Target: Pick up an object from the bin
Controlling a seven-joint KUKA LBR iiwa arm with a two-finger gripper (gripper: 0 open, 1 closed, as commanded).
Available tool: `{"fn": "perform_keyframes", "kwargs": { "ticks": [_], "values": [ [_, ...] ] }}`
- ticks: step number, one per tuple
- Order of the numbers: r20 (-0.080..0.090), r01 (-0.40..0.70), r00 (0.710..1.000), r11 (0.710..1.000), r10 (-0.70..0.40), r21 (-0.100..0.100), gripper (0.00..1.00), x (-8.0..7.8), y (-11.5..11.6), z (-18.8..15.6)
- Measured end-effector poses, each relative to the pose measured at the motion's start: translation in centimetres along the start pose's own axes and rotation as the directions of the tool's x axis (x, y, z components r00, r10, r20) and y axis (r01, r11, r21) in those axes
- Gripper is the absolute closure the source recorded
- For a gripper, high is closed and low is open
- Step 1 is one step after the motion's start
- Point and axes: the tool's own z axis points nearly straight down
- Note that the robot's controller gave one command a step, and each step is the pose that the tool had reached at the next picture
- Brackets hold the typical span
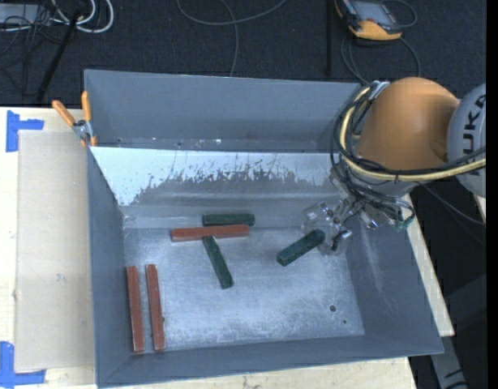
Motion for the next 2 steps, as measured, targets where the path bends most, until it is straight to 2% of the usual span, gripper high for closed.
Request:
{"fn": "perform_keyframes", "kwargs": {
  "ticks": [1, 2],
  "values": [
    [0.003, 0.021, 1.000, 1.000, -0.021, 0.001, 1.00, -0.7, 0.6, -7.5],
    [-0.007, 0.074, 0.997, 0.997, -0.074, -0.007, 1.00, 1.7, 3.4, -7.2]
  ]
}}
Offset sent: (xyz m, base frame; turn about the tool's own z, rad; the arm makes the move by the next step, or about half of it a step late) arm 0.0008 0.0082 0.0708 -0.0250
